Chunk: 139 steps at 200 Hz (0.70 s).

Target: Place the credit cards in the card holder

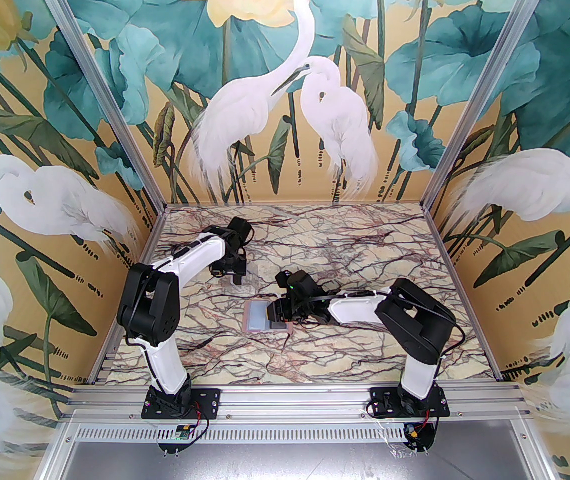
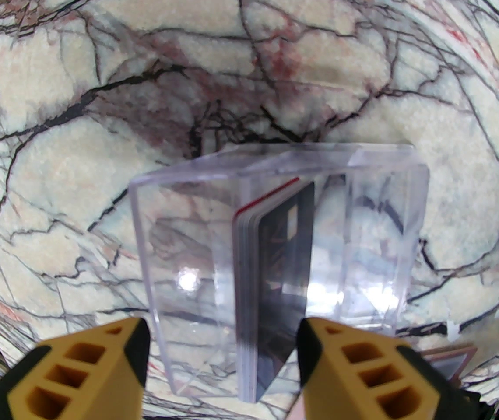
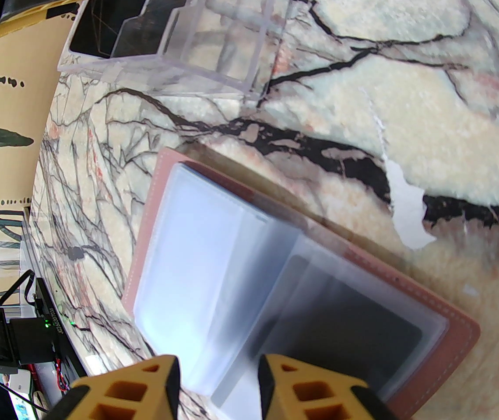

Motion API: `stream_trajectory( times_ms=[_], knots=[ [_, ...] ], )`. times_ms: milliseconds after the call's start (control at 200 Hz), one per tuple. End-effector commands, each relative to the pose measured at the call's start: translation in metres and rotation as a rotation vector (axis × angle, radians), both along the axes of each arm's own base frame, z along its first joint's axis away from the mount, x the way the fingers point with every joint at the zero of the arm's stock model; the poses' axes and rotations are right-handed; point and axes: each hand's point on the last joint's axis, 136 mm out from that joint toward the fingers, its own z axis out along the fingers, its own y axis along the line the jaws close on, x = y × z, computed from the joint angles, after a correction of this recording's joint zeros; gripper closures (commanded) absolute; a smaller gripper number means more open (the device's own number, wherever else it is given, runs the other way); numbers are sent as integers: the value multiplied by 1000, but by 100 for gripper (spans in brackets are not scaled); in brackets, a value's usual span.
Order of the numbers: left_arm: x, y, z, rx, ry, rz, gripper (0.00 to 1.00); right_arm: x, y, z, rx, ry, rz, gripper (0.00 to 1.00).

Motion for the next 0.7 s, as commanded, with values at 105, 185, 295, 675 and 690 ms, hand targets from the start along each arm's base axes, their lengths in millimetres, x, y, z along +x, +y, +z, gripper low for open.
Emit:
stream_trajectory(
  times_ms=[105, 185, 295, 675, 690],
  knots=[
    [0, 2, -6, 53, 18, -1, 43, 1, 4, -1, -3, 1, 18, 62],
    [-1, 2, -7, 57, 21, -1, 43, 1, 4, -1, -4, 3, 19, 62],
    [-1, 1, -7, 57, 20, -4, 46, 1, 4, -1, -3, 3, 18, 62],
    [-1, 1, 3, 51, 9, -7, 52, 0, 5, -1, -3, 7, 22, 62],
    [-1, 2, 4, 52, 8, -6, 52, 0, 4, -2, -5, 8, 22, 62]
  ],
)
